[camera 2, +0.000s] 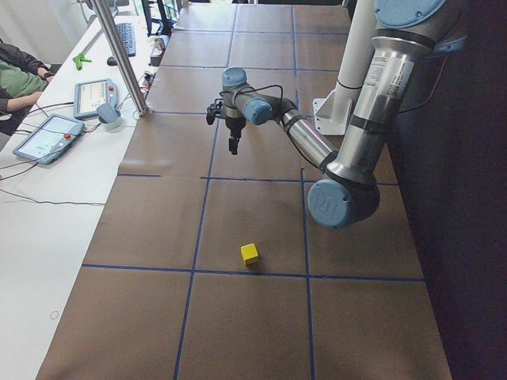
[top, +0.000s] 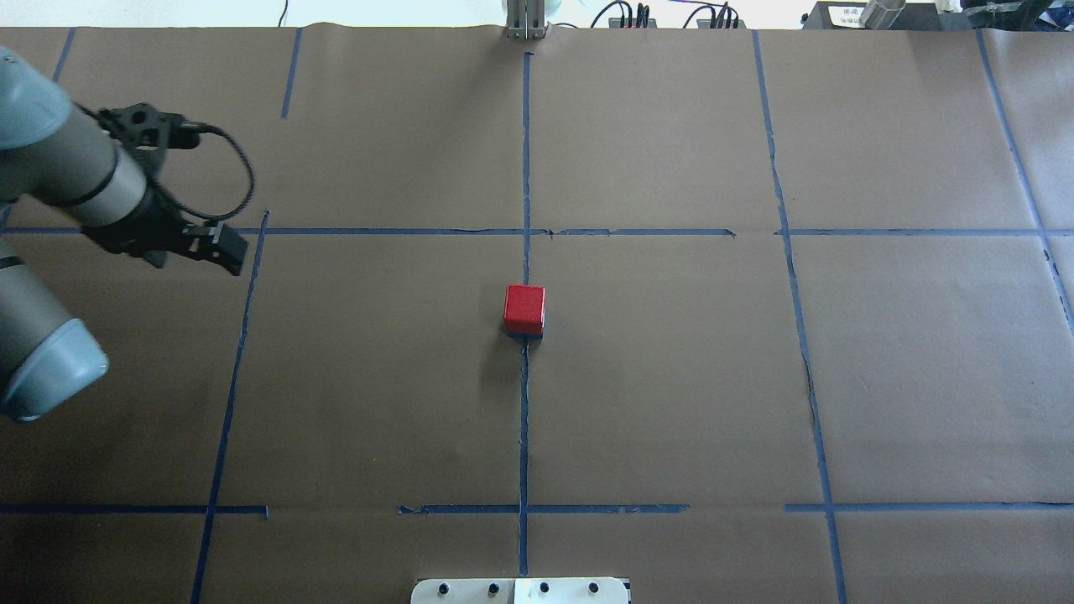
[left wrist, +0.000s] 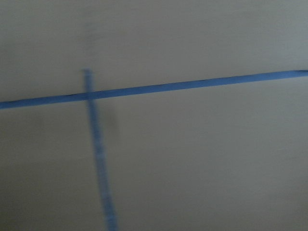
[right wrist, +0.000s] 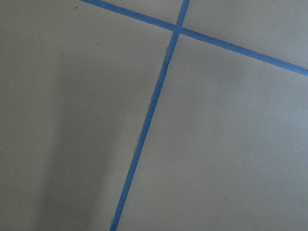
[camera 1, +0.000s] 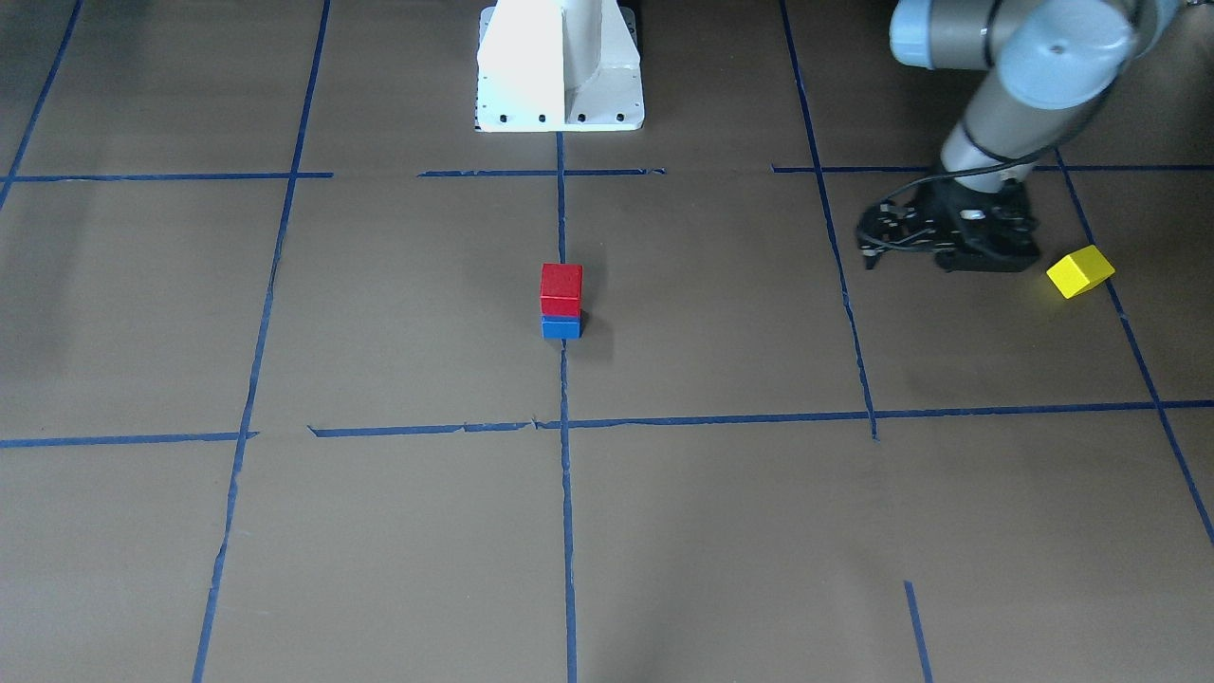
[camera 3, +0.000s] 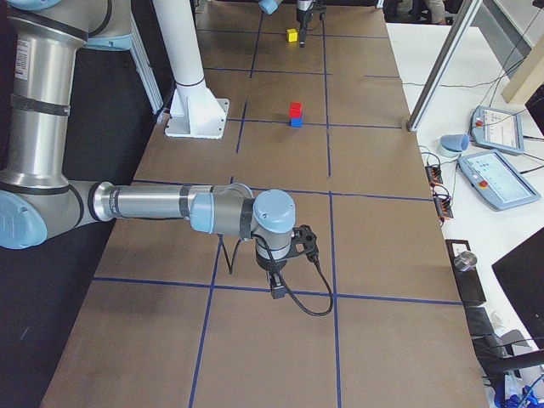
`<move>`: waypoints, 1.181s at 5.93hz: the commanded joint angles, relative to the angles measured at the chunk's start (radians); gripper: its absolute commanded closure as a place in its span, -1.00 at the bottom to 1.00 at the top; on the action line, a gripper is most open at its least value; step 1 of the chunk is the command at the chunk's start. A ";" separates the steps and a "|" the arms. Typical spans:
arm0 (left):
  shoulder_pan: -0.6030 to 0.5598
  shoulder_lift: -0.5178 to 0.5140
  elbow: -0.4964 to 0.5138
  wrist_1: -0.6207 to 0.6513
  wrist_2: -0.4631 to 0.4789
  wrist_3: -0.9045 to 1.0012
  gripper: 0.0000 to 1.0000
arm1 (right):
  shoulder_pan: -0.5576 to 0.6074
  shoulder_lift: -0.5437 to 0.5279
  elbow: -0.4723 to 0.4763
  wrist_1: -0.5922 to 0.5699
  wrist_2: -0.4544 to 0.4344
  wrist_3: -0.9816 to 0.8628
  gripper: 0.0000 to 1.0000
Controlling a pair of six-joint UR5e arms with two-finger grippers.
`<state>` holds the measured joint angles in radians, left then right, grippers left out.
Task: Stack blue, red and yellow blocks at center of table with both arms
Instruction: 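Move the left arm back toward the yellow cube, then lower the left gripper onto the yellow cube and grasp it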
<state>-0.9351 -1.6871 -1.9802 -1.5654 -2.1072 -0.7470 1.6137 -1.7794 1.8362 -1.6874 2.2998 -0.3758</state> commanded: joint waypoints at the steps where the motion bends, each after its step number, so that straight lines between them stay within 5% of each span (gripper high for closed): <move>1: -0.097 0.319 0.001 -0.250 0.001 0.049 -1.00 | 0.000 0.000 0.000 0.000 0.001 0.000 -0.99; 2: -0.103 0.433 0.068 -0.459 0.000 0.005 -1.00 | 0.000 0.000 0.000 0.000 0.001 0.000 -0.99; 4: -0.099 0.451 0.324 -0.873 0.003 -0.243 -1.00 | 0.000 -0.002 0.000 0.000 0.007 -0.003 -0.99; 7: -0.091 0.435 0.360 -0.912 0.001 -0.298 -1.00 | 0.000 -0.003 -0.011 0.043 0.007 0.002 -0.99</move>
<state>-1.0288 -1.2490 -1.6297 -2.4717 -2.1068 -1.0387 1.6137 -1.7815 1.8339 -1.6732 2.3063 -0.3777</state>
